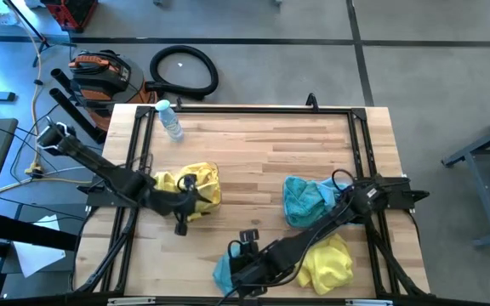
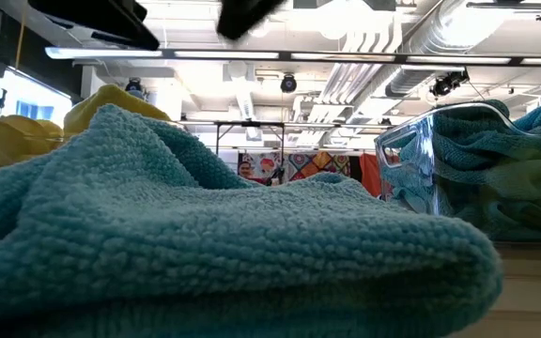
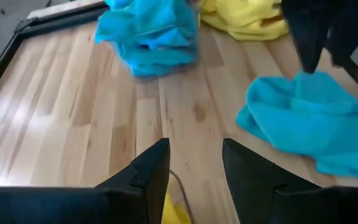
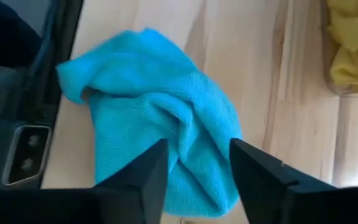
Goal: Sort microfiber towel by color & place in baskets
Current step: Put the blue microfiber cloth into the right transparent bin
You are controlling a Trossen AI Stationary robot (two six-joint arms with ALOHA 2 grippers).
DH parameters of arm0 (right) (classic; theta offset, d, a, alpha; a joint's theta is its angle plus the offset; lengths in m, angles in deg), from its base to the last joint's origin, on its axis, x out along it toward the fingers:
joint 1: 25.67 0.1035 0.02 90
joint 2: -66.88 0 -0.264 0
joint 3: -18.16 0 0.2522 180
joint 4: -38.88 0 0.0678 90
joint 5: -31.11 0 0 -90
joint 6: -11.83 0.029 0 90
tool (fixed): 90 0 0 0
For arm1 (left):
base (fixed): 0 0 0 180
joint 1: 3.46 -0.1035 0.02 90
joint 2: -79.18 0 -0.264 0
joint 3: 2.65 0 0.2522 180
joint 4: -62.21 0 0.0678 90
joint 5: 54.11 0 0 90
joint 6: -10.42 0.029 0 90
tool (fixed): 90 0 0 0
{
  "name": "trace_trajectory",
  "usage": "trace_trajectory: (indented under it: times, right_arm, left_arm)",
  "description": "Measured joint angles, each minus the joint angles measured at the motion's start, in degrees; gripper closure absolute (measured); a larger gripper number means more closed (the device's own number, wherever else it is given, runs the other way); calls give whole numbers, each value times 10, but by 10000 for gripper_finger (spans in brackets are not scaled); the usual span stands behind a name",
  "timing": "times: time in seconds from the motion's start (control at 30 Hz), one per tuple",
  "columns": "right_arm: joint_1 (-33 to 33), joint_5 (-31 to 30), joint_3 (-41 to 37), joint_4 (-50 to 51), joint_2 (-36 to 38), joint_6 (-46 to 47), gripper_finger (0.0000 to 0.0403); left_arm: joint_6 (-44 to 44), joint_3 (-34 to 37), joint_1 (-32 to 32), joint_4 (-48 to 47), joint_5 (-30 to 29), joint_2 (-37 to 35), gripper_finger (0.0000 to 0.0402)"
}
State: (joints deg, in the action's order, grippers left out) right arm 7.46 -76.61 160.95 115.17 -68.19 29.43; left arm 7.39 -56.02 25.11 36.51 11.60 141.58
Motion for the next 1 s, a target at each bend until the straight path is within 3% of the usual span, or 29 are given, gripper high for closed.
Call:
trace_trajectory:
  times: [0.27, 0.43, 0.73, 0.87, 1.0]
  right_arm:
    - [-20, 13, -4, -16, -29, 19, 186]
    - [-37, 89, -5, -45, -51, 16, 182]
    - [-52, 122, -5, -65, -71, -25, 182]
    - [-53, 124, -5, -81, -78, -37, 189]
    - [-53, 150, -5, -93, -91, -37, 238]
  left_arm:
    - [3, 59, -29, 33, 11, -56, 264]
    - [-13, 78, -36, 21, 13, -60, 264]
    - [-18, 64, -33, 36, 12, -73, 264]
    - [-18, 64, -33, 37, 12, -73, 264]
    - [-19, 64, -33, 43, 12, -73, 264]
